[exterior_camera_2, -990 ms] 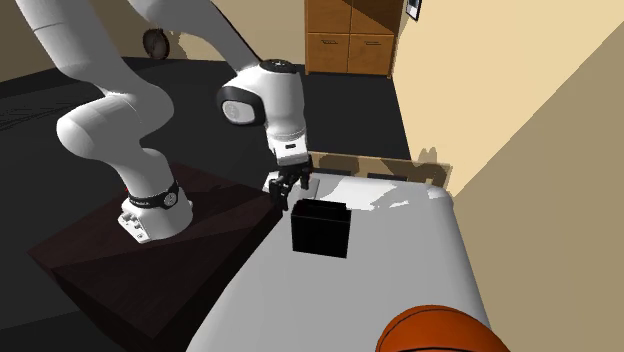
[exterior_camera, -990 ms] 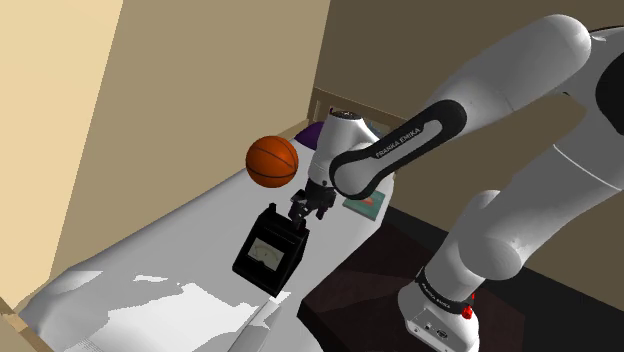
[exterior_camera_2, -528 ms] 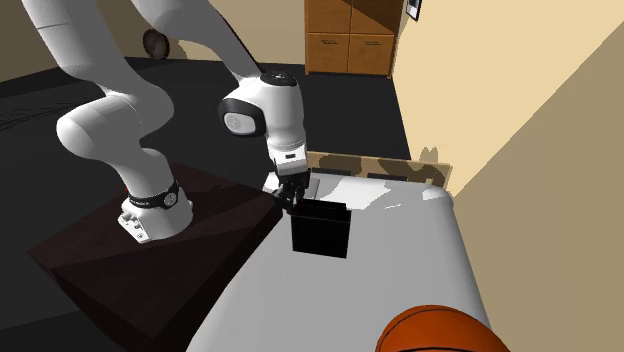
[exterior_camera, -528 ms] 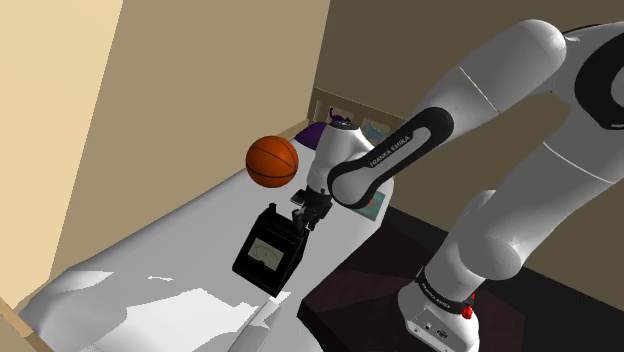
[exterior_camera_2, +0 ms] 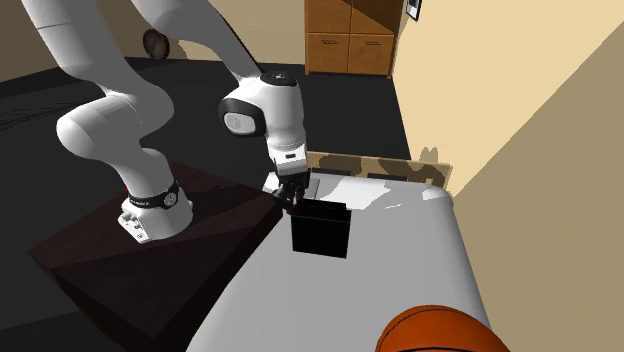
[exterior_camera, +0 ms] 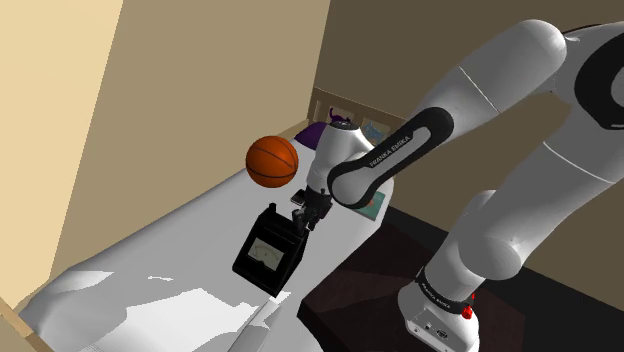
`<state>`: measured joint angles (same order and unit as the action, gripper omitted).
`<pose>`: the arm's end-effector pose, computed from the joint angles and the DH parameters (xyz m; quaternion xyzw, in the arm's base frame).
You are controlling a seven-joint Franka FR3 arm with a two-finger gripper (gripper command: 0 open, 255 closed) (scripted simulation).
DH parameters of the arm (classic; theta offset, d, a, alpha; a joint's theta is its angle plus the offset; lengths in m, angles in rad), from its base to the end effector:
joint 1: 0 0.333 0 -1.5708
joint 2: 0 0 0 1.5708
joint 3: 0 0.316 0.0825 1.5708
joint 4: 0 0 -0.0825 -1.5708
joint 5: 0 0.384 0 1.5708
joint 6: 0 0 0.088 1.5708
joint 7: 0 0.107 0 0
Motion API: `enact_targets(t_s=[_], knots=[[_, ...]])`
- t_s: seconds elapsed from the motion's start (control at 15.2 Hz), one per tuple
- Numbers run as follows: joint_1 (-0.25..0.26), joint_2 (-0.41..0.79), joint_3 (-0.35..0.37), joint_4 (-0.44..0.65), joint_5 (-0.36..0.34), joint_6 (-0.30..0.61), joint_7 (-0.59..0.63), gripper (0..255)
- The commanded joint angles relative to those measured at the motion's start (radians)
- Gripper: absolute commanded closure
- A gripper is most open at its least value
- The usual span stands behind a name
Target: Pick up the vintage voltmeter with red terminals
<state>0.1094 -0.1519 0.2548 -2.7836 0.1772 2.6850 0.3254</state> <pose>0.3640 0.1286 0.2590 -0.9976 0.0600 -0.0167 0.0293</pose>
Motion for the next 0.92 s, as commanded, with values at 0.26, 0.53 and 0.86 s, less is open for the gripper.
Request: enact_targets(t_s=[0.26,0.53,0.86], knots=[[0.004,-0.079,-0.007,0.013,0.009,-0.092,-0.004,255],[0.006,-0.138,-0.013,0.028,0.011,-0.165,-0.005,255],[0.008,-0.203,-0.020,0.052,0.011,-0.255,-0.005,255]])
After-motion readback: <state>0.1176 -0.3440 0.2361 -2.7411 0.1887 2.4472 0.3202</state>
